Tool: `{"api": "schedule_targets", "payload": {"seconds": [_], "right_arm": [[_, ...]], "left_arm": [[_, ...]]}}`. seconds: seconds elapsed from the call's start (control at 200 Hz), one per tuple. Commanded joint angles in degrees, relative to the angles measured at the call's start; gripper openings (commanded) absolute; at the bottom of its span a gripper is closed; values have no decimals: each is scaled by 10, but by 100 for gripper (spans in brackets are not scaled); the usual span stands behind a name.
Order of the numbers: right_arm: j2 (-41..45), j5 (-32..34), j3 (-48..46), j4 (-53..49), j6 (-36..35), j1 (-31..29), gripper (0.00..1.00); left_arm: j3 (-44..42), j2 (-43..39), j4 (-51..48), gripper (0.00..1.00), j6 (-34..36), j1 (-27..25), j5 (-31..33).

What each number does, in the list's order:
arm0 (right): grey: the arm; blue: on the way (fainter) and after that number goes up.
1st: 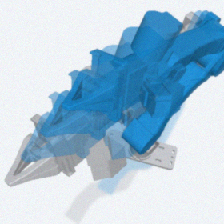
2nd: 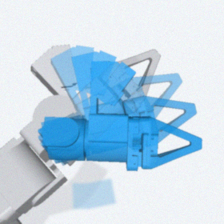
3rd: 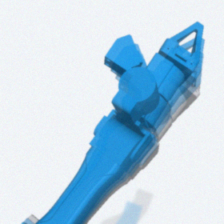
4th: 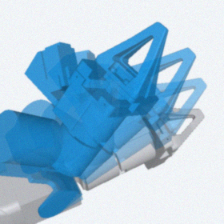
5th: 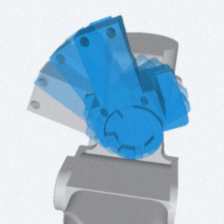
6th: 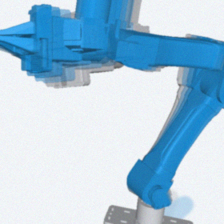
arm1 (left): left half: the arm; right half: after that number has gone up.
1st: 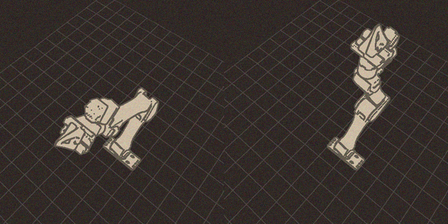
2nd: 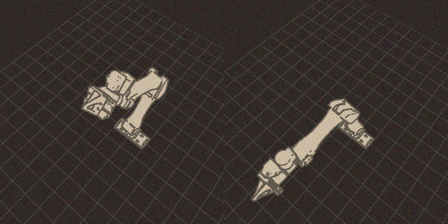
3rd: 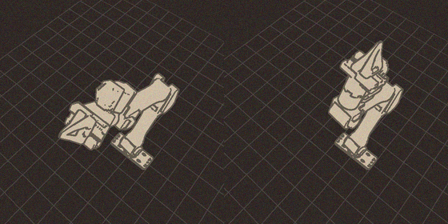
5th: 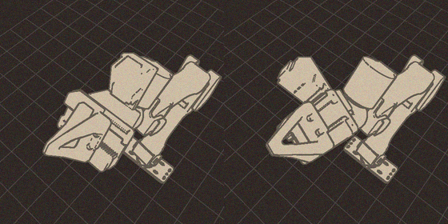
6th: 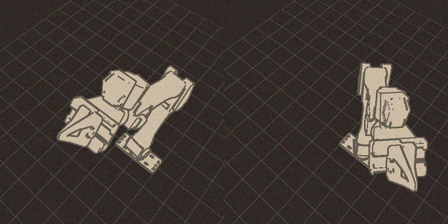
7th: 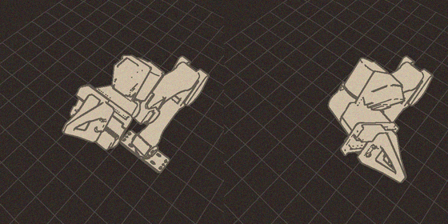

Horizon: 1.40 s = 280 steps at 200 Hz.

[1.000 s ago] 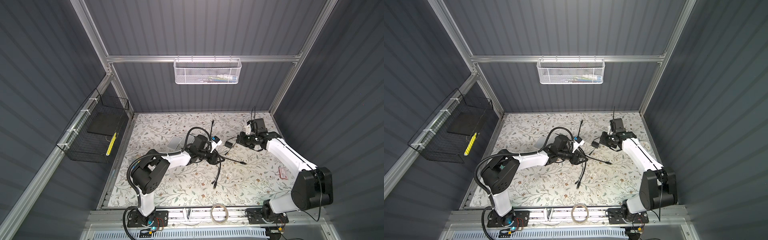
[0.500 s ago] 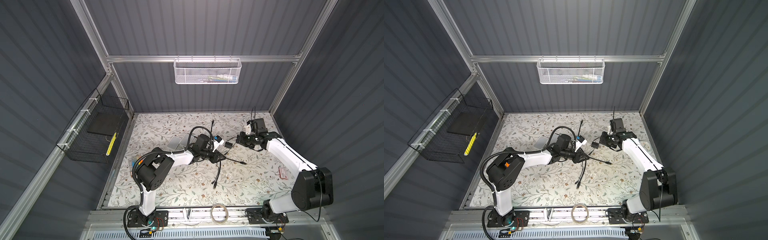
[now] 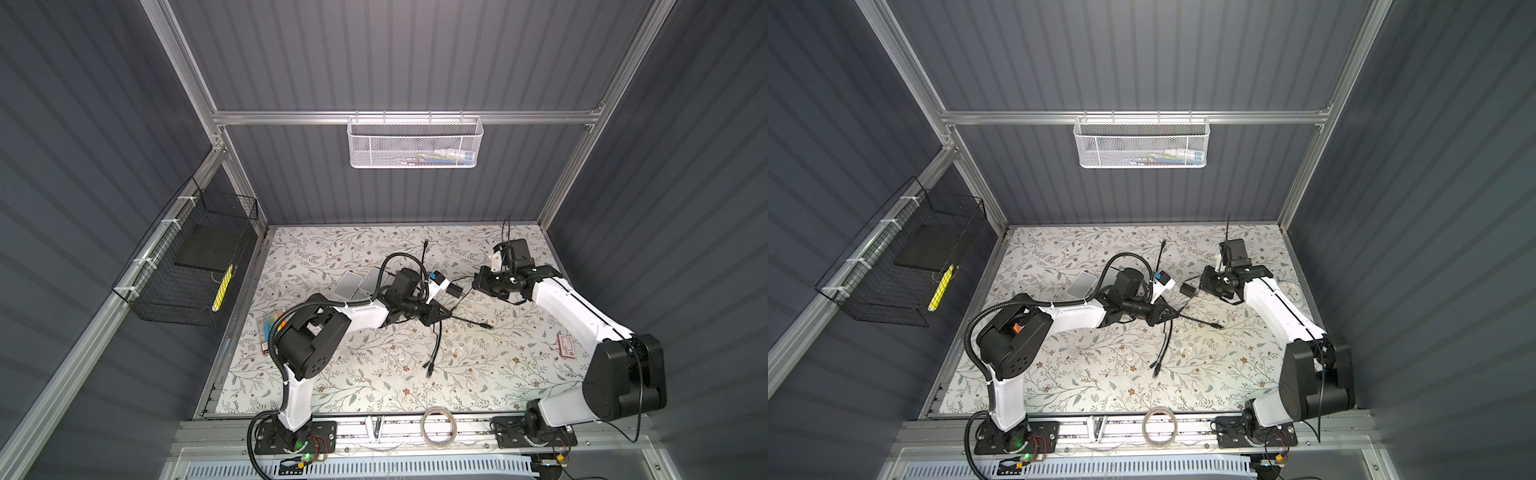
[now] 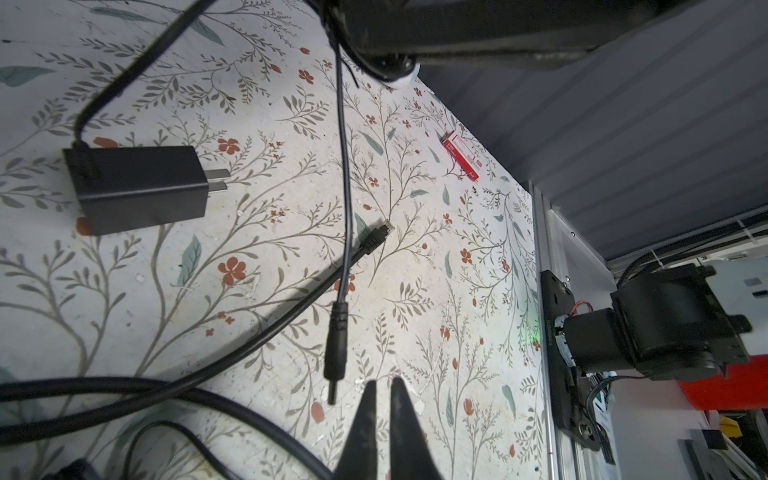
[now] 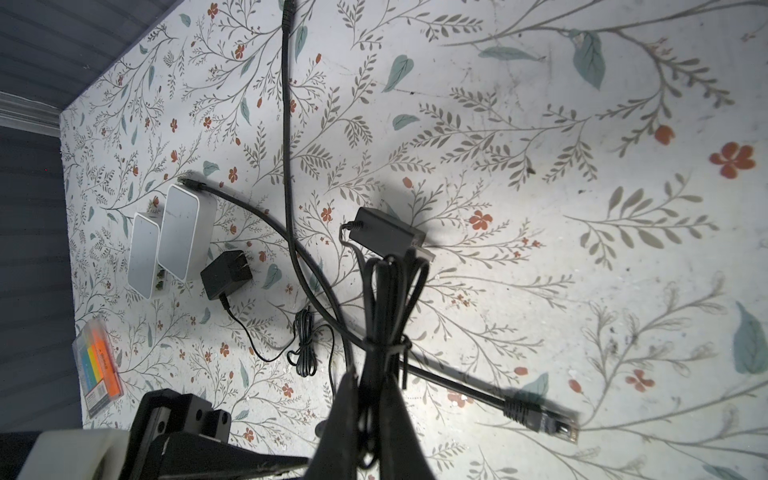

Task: Insert the plug into the switch port

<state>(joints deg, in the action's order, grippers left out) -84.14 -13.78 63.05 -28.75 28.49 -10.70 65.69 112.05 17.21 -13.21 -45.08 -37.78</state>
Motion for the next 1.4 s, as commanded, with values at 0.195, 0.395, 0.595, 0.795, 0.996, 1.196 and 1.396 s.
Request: {"api": "schedule_targets", "payload": {"seconds": [0.195,0.395,0.595,0.795,0.996,1.196,1.396], "right_arm": [[1,-6,1,-2,3,1,0],[2,-8,1,-1,3,1,0],[5,-10,0,0,3,1,0],[1,-18,3,1,6,1,0],[0,-22,5,2,6,1,0],[-2,-20,4,1,7,2,0],[-1,-19,3,1,7,1,0]], "left_arm": [[10,3,-11,26,8,-4,-1],[30,18,-30,32,23,-4,14],[45,30,-50,33,43,-5,23],[50,43,-66,31,55,-5,16],[46,49,-66,26,57,-6,18],[49,50,-64,17,53,-7,11],[44,42,-58,8,54,-8,9]]}}
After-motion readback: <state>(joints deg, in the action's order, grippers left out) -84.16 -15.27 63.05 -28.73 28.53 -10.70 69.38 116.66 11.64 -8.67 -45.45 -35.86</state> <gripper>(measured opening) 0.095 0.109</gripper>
